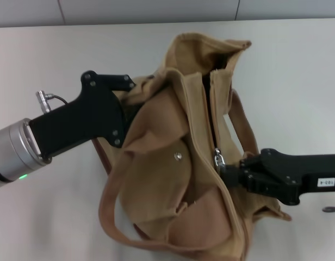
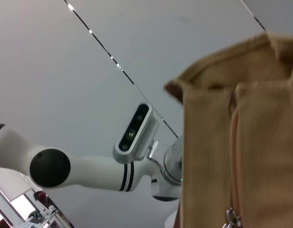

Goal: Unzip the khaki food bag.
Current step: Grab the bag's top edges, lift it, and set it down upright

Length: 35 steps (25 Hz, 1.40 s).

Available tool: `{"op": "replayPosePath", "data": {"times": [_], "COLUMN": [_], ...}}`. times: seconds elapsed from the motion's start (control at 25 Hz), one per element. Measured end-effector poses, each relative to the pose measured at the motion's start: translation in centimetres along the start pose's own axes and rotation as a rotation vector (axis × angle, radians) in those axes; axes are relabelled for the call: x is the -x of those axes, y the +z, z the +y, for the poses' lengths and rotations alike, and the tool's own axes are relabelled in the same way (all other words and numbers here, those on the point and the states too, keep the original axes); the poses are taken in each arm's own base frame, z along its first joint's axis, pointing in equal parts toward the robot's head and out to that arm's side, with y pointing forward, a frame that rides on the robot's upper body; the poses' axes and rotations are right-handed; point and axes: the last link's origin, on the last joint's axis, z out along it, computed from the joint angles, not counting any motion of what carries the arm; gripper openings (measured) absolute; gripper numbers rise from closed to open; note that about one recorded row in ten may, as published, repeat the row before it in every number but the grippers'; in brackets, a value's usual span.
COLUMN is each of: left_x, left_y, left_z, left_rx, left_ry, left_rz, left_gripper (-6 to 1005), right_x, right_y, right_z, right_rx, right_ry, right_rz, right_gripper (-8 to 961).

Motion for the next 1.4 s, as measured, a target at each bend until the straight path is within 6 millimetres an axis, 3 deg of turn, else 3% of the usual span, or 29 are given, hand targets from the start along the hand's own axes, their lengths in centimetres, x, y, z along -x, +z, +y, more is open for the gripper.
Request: {"op": "replayPosePath", "data": {"times": [0.44,1.4], "left_x": [-0.2,0.2], "left_y": [-1.0,-1.6], "left_z": [-1.3,-1.7], "left_rx": [-0.137,-0.184], "left_ry": [0.006,-0.008], "left_rz": [0.007,-0.022], "left_gripper": [78,78], "right_x": [-2.4,-3.4], "right_y": [-2.7,-3.7], "right_z": [0.6,0.3], "right_rx": [-0.065,-0.131], "right_ry": [0.046,0.031], "right_rz": [0.025,0.044], "right_gripper": [41,99]}}
